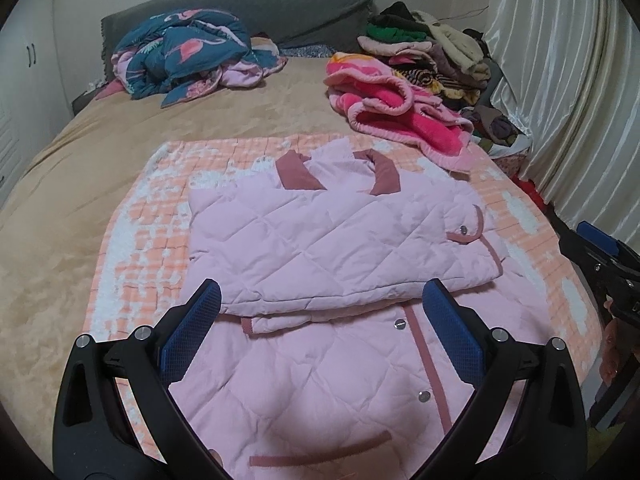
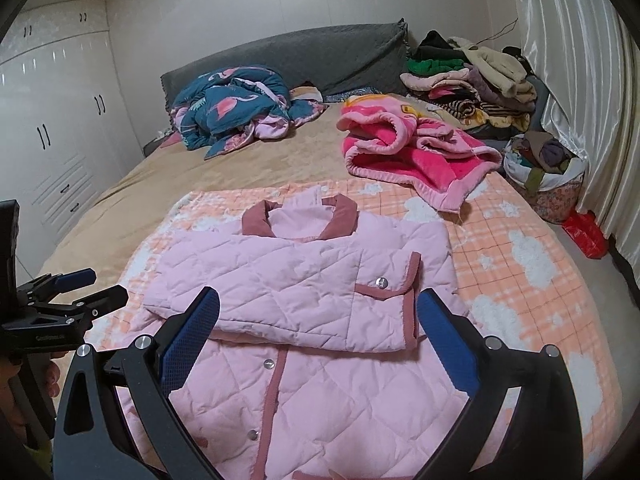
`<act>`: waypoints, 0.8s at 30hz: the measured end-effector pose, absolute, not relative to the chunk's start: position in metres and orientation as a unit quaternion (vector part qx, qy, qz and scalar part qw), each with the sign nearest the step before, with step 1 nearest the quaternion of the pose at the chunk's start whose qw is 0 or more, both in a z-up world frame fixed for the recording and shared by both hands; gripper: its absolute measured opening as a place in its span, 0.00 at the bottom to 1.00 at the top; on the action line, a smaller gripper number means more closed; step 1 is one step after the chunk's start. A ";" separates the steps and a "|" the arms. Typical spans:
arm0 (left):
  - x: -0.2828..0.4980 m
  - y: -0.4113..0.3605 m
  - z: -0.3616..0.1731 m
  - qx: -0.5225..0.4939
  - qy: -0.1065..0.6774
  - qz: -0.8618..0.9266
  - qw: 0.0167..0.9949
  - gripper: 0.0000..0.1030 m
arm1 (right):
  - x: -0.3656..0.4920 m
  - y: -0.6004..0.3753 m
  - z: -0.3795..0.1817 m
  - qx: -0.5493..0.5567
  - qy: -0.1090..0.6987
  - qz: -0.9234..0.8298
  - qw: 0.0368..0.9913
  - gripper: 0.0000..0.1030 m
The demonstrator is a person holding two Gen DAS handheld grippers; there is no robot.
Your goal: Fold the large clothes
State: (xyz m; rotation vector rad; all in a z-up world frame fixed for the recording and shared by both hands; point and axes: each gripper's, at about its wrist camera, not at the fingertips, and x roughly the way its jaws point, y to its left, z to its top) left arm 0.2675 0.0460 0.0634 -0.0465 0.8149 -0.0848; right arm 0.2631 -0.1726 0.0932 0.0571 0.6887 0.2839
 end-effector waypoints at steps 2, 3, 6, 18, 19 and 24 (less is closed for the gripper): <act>0.264 0.045 0.067 -0.021 0.392 -0.041 0.919 0.92 | 0.258 -0.174 0.096 0.030 0.335 0.141 0.931 0.96; 0.261 0.045 0.070 -0.021 0.389 -0.041 0.920 0.92 | 0.256 -0.175 0.098 0.029 0.334 0.140 0.932 0.96; 0.254 0.045 0.075 -0.022 0.385 -0.041 0.922 0.92 | 0.247 -0.176 0.105 0.029 0.325 0.141 0.935 0.96; 0.216 0.043 0.089 -0.015 0.362 -0.038 0.931 0.92 | 0.196 -0.192 0.129 0.029 0.285 0.147 0.947 0.96; 0.213 0.042 0.090 -0.013 0.360 -0.038 0.932 0.92 | 0.191 -0.194 0.130 0.028 0.283 0.148 0.947 0.96; 0.196 0.037 0.093 -0.005 0.353 -0.039 0.935 0.92 | 0.174 -0.205 0.134 0.029 0.275 0.145 0.950 0.96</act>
